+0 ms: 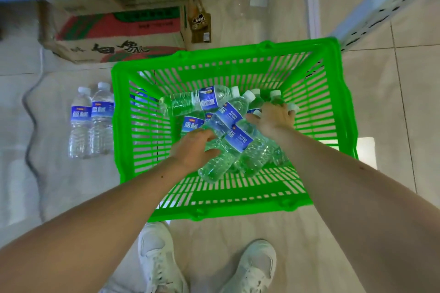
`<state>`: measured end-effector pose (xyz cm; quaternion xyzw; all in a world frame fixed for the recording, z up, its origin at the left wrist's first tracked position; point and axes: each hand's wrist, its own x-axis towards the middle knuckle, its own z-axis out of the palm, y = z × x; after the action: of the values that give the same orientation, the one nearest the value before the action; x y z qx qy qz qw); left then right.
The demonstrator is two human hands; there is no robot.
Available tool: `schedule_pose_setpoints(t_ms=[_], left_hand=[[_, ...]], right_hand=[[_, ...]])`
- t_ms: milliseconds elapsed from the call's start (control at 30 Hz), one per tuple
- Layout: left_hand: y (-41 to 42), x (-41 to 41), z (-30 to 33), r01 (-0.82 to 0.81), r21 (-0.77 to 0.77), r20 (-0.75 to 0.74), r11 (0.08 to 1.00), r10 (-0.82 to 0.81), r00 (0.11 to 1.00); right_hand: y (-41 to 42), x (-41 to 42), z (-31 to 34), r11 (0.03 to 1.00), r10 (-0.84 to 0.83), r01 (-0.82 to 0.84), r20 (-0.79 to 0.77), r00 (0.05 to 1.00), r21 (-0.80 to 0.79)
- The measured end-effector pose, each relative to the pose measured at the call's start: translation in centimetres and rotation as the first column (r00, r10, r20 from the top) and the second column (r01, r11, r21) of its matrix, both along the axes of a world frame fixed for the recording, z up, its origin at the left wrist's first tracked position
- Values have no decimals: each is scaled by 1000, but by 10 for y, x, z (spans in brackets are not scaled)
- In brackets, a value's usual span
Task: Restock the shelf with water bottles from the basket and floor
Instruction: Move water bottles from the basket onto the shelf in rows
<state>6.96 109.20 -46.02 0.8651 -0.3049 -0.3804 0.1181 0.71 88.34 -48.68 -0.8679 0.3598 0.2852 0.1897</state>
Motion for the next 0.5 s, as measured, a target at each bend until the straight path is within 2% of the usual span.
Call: schedule_pose_setpoints(t_ms=[133, 300, 400, 500], left_hand=[[1, 2, 5, -16, 22, -12, 1000, 17, 1000], [-2, 4, 14, -16, 41, -55, 999, 18, 998], [-2, 6, 24, -7, 43, -59, 999, 10, 998], [-2, 7, 38, -5, 67, -61, 998, 9, 998]], right_hand=[[8, 11, 9, 961, -244, 235, 40, 969, 147], [9, 13, 16, 792, -559, 528, 15, 829, 306], [13, 15, 26, 705, -634, 568, 18, 773, 425], [18, 13, 44, 736, -563, 489, 22, 826, 468]])
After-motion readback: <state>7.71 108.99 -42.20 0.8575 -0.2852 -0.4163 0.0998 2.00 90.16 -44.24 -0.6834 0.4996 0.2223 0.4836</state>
